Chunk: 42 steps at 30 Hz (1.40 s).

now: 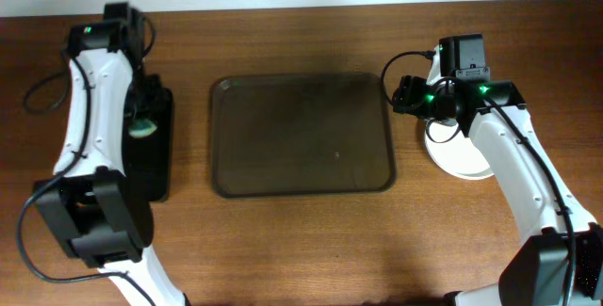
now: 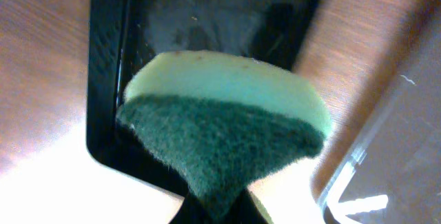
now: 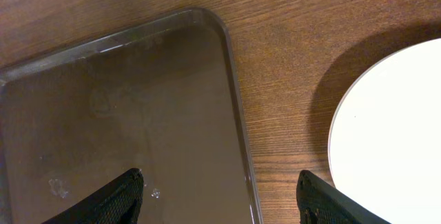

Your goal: Clean dirty plates on tray and stack at the side

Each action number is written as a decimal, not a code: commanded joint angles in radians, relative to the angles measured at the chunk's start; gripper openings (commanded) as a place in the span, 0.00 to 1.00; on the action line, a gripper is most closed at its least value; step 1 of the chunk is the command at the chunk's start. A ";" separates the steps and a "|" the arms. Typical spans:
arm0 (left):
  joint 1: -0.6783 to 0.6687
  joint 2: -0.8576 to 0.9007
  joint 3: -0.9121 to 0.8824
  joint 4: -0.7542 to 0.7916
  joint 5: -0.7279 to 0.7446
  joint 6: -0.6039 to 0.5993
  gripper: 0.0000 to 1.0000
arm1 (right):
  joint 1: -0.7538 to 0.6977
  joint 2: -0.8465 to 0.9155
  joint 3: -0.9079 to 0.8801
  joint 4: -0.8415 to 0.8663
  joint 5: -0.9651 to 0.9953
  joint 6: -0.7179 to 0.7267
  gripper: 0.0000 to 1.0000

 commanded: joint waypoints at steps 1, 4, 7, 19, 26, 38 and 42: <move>0.063 -0.010 -0.158 0.129 0.028 -0.013 0.00 | 0.004 -0.012 0.017 0.002 0.002 -0.007 0.72; 0.100 -0.010 -0.270 0.256 0.030 -0.012 0.01 | 0.003 -0.012 0.017 -0.010 0.003 -0.007 0.72; 0.135 -0.010 -0.364 0.380 0.031 -0.012 0.00 | 0.004 -0.012 0.017 -0.017 0.003 -0.008 0.72; 0.140 -0.012 -0.405 0.482 0.061 -0.013 0.77 | 0.003 -0.010 0.017 -0.020 0.029 -0.008 0.72; 0.123 -0.113 -0.259 0.395 0.121 -0.012 0.77 | 0.001 -0.014 0.019 -0.012 0.029 -0.097 0.72; 0.021 -0.351 -0.249 0.404 0.151 -0.012 0.99 | 0.000 -0.048 0.240 -0.190 0.090 -0.194 0.73; 0.022 -0.348 -0.250 0.378 0.151 -0.012 0.99 | 0.000 -0.069 0.302 -0.248 0.131 -0.195 0.74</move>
